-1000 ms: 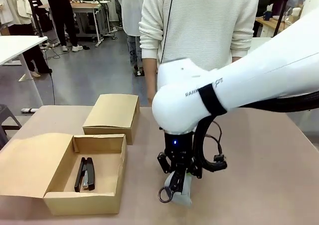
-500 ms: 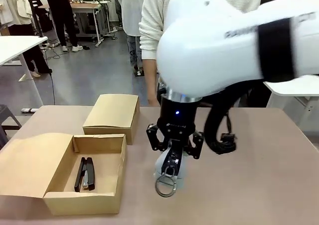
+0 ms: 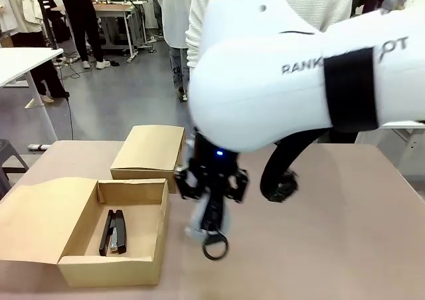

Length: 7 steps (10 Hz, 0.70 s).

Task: Place items inside the box.
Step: Pick up a Pencil pouch or Stapler and place it inside the Mailer Box closest to the robot.

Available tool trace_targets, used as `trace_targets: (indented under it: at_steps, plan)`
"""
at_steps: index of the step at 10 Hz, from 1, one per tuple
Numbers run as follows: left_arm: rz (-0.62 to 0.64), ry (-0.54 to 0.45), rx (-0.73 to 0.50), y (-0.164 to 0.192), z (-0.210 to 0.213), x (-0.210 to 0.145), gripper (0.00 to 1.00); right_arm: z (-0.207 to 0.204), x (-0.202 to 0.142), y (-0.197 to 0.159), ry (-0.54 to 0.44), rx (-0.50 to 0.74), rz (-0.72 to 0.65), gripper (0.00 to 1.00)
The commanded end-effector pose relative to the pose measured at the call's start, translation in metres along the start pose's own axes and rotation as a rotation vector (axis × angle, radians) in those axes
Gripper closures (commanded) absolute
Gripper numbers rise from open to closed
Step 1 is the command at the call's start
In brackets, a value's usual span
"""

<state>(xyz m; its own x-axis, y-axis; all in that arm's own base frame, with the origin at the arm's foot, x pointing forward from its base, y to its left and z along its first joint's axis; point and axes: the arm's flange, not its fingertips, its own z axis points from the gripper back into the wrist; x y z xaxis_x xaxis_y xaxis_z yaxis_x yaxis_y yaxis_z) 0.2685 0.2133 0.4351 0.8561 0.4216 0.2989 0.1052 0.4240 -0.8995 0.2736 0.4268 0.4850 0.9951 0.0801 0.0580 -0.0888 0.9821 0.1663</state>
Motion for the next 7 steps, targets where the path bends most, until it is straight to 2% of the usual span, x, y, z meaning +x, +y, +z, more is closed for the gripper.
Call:
trace_targets:
  at_steps: [1, 3, 5, 6, 7]
  plan:
    - [-0.013, -0.012, -0.021, 0.0, 0.0, -0.001, 0.0, -0.016, 0.046, 0.067, -0.034, 0.142, 0.086, 1.0]
    - [-0.013, -0.012, -0.021, 0.0, 0.0, -0.001, 0.0, -0.038, 0.069, 0.141, 0.037, 0.138, 0.137, 1.0]
    - [-0.013, -0.012, -0.021, 0.0, 0.0, -0.001, 0.0, -0.058, 0.075, 0.204, 0.057, 0.11, 0.097, 1.0]
    - [-0.013, -0.012, -0.021, 0.0, 0.0, -0.001, 0.0, -0.073, 0.074, 0.22, 0.031, 0.001, 0.018, 1.0]
    - [-0.013, -0.012, -0.021, 0.0, 0.0, -0.001, 0.0, -0.084, 0.072, 0.222, 0.002, -0.078, -0.019, 1.0]
